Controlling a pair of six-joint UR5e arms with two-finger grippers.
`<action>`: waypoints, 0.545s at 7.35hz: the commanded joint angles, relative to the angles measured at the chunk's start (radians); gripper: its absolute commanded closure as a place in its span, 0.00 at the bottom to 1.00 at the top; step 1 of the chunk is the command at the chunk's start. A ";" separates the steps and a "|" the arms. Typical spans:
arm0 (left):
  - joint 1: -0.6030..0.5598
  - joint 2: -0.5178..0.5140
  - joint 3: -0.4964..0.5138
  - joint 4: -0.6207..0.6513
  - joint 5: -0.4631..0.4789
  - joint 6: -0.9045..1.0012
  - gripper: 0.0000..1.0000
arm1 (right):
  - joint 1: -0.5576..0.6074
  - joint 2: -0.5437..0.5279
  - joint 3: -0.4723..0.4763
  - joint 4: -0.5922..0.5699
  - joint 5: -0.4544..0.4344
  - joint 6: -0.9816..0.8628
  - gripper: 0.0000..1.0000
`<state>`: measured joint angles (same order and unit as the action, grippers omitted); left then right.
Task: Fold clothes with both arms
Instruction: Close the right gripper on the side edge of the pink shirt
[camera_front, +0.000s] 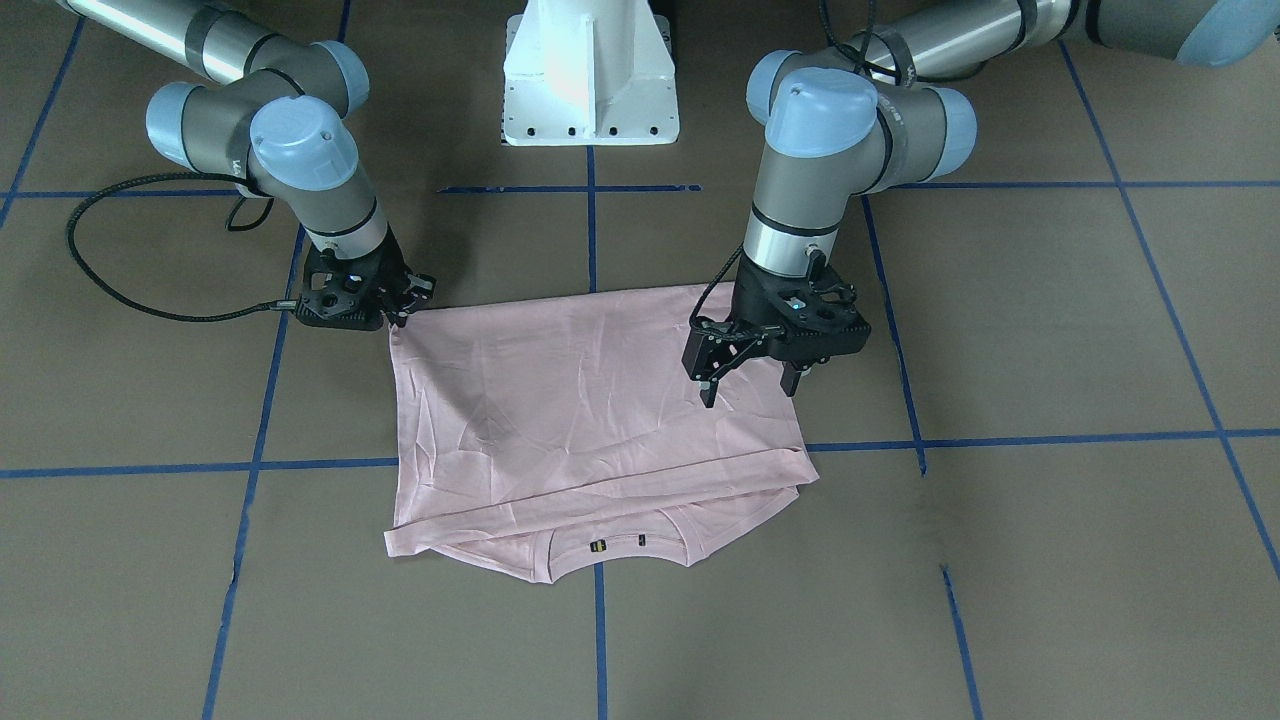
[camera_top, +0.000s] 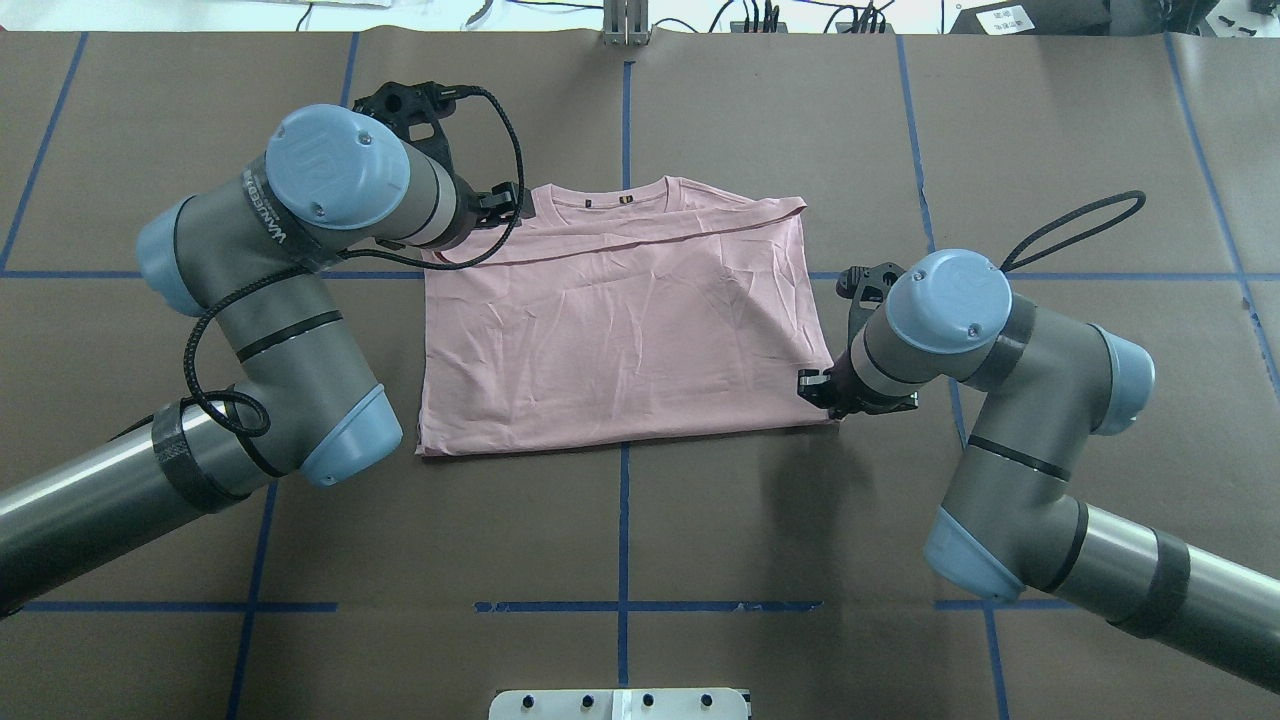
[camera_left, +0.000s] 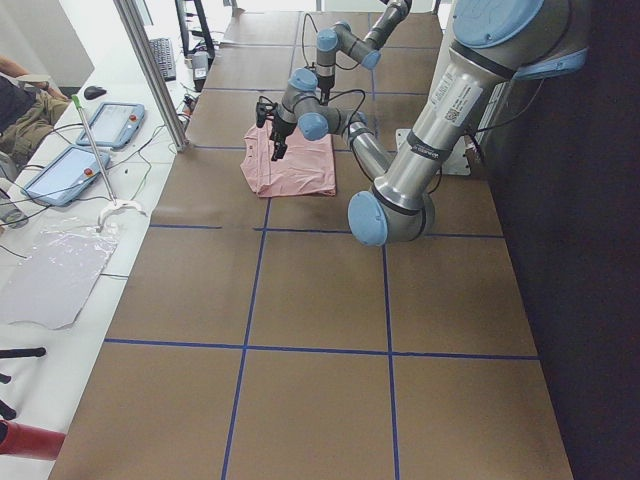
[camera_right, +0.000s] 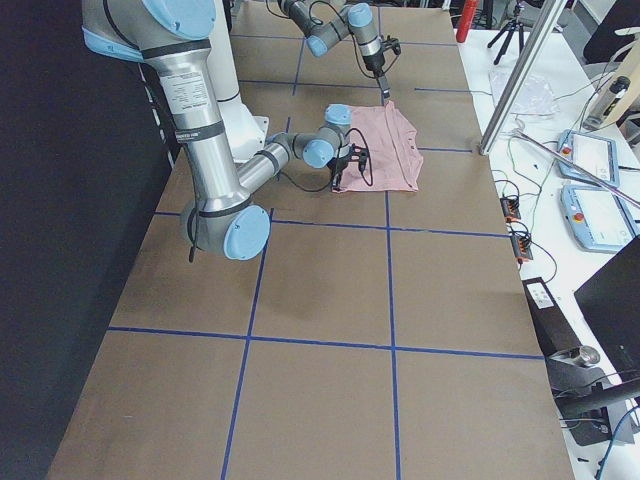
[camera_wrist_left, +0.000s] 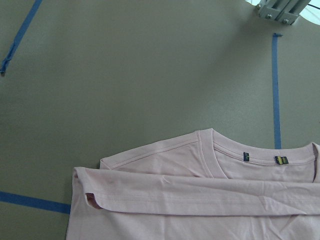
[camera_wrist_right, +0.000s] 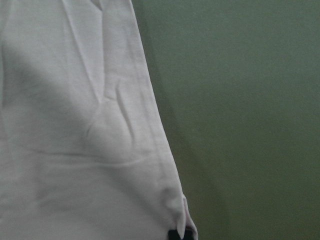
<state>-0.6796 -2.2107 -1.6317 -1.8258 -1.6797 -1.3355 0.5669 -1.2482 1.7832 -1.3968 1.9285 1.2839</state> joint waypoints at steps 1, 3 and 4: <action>0.000 -0.001 -0.004 0.002 0.000 0.001 0.00 | -0.047 -0.147 0.164 0.001 0.010 0.000 1.00; 0.000 -0.001 -0.005 0.003 0.000 0.001 0.00 | -0.167 -0.297 0.331 0.001 0.042 0.009 1.00; 0.000 -0.004 -0.005 0.005 -0.002 0.001 0.00 | -0.217 -0.359 0.384 0.001 0.128 0.012 1.00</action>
<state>-0.6796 -2.2130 -1.6361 -1.8226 -1.6801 -1.3346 0.4168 -1.5214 2.0849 -1.3964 1.9820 1.2928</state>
